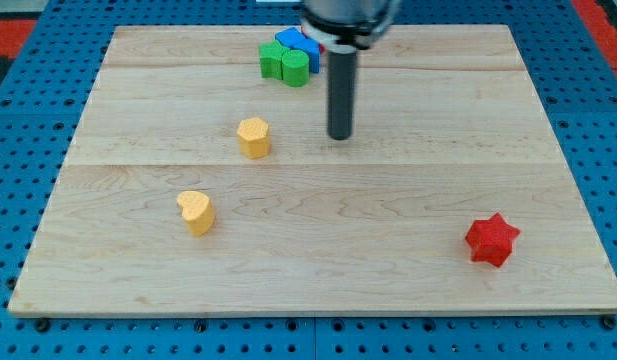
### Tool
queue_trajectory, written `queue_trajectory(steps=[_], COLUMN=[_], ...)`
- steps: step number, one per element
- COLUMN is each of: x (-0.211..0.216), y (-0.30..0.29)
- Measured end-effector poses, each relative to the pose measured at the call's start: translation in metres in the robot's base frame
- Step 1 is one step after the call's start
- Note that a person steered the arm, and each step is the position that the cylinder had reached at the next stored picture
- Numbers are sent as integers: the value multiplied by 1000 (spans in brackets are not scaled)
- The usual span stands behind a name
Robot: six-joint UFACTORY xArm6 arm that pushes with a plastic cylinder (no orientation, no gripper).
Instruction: Push the yellow hexagon into the green blocks
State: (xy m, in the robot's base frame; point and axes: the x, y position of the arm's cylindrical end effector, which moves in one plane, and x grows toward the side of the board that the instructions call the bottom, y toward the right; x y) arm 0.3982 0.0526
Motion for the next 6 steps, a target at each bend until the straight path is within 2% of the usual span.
queue_trajectory(steps=[1,3,4,5,6], x=[0,0,34,68,15], y=[9,-11,-63,-52,-123])
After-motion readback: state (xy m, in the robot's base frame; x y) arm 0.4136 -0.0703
